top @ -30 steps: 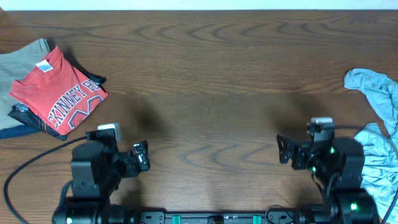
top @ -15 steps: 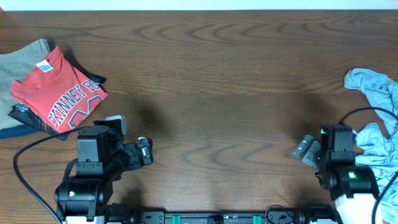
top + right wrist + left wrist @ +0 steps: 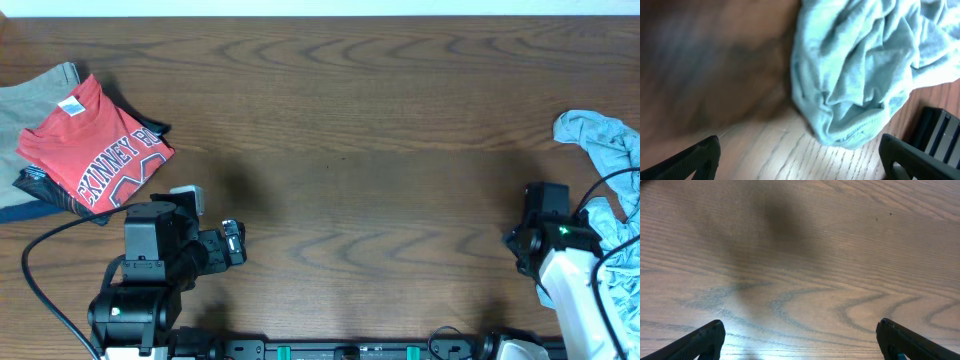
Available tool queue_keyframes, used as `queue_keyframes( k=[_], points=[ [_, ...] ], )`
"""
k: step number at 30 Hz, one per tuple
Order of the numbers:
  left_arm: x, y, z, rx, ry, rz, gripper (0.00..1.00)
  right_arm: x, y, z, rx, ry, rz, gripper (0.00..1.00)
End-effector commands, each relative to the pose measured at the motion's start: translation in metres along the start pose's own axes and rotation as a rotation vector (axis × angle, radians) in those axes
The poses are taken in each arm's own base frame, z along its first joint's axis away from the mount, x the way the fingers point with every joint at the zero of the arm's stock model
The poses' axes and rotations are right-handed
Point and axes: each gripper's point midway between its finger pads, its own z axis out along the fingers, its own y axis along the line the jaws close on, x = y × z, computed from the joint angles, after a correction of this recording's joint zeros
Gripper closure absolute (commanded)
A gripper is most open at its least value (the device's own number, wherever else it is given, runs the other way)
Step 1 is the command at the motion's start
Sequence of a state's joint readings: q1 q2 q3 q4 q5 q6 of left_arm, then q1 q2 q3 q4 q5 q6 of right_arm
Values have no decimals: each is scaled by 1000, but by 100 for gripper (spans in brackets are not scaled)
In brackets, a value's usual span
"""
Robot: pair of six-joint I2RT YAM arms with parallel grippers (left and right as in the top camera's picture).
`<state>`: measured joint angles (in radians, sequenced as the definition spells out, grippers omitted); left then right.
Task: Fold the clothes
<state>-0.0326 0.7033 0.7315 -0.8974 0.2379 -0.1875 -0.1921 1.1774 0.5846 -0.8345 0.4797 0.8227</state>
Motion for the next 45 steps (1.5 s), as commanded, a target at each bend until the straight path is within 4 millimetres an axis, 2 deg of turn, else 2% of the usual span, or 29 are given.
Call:
queue_keyframes(
  k=[1, 8, 18, 22, 26, 29, 30, 32, 34, 36, 38, 42, 45],
  points=[
    [-5, -4, -5, 14, -14, -13, 2, 0, -14, 14, 82, 19, 46, 1],
    [-5, -4, -5, 14, -14, -13, 2, 3, -24, 29, 143, 68, 76, 1],
    [-5, -4, -5, 14, -14, -13, 2, 10, -33, 43, 188, 106, 101, 13],
    [-5, -4, -5, 14, -14, -13, 2, 19, -33, 53, 180, 108, 107, 32],
    [-5, -4, -5, 14, -14, -13, 2, 20, -35, 54, 181, 112, 117, 65],
    [-5, -3, -5, 14, -15, -14, 2, 21, -32, 54, 168, 120, 120, 96],
    [-5, -3, -5, 14, -15, -14, 2, 22, -29, 55, 151, 129, 122, 99],
    [-5, -4, -5, 14, -14, -13, 2, 25, -13, 56, 66, 164, 81, 99],
    [-6, -4, -5, 15, -16, -13, 2, 33, 25, 51, -144, 245, -20, 99],
    [-7, -4, -5, 16, -23, -12, 2, 48, 75, 29, -460, 338, -166, 99],
    [-9, -5, -5, 18, -30, -10, 2, 64, 105, 4, -686, 401, -276, 99],
    [-13, -6, -5, 22, -45, -7, 2, 102, 126, -36, -897, 517, -447, 99],
    [-16, -6, -5, 26, -59, -5, 2, 141, 140, -71, -1042, 566, -657, 99]
  ],
)
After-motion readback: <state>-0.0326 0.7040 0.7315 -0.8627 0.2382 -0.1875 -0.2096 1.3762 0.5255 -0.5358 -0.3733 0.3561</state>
